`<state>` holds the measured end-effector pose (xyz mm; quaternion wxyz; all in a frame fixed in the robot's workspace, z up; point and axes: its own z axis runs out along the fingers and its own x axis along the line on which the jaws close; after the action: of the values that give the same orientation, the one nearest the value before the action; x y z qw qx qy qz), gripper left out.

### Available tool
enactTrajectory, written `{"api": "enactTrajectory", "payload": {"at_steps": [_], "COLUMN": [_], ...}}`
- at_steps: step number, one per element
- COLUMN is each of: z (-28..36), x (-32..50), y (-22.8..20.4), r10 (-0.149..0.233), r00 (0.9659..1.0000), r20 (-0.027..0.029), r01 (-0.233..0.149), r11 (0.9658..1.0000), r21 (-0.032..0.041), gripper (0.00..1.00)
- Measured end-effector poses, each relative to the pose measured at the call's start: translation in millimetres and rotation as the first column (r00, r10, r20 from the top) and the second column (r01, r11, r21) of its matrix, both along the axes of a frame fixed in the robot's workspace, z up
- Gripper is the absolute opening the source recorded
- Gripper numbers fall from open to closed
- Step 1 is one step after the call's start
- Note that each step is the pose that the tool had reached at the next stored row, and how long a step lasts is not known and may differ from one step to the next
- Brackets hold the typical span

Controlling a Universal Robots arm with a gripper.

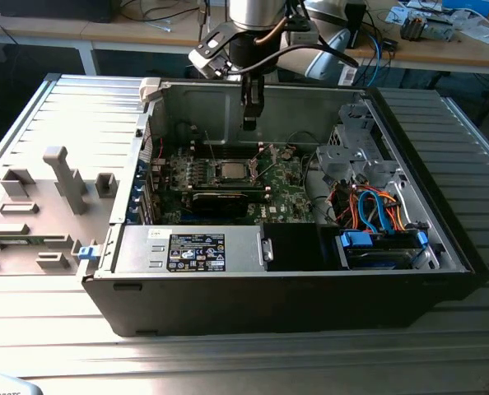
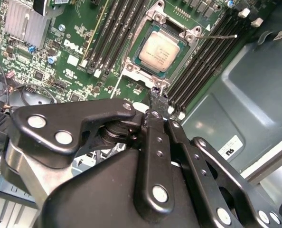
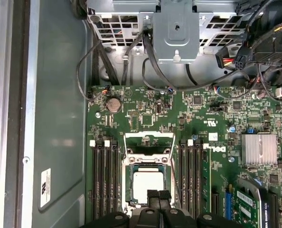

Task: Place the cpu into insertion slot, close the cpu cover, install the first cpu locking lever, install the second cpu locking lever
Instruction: 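Close the cpu cover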

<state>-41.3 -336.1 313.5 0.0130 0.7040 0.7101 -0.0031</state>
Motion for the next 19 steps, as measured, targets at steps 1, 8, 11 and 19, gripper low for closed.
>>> {"api": "enactTrajectory", "payload": {"at_steps": [1,8,11,19], "z": [0.0,-0.9,-1.6,-4.7], "x": [1.3,4.5,5.4,7.1], "y": [0.0,0.0,0.0,0.0], "r10": [0.0,0.0,0.0,0.0], "r00": [1.0,1.0,1.0,1.0], "r20": [-0.0047,-0.007,-0.007,-0.0071], "r01": [0.0,0.0,0.0,0.0], "r11": [1.0,1.0,1.0,1.0], "r21": [0.0,0.0,0.0,0.0], "gripper": [0.11,0.11,0.11,0.11]}}
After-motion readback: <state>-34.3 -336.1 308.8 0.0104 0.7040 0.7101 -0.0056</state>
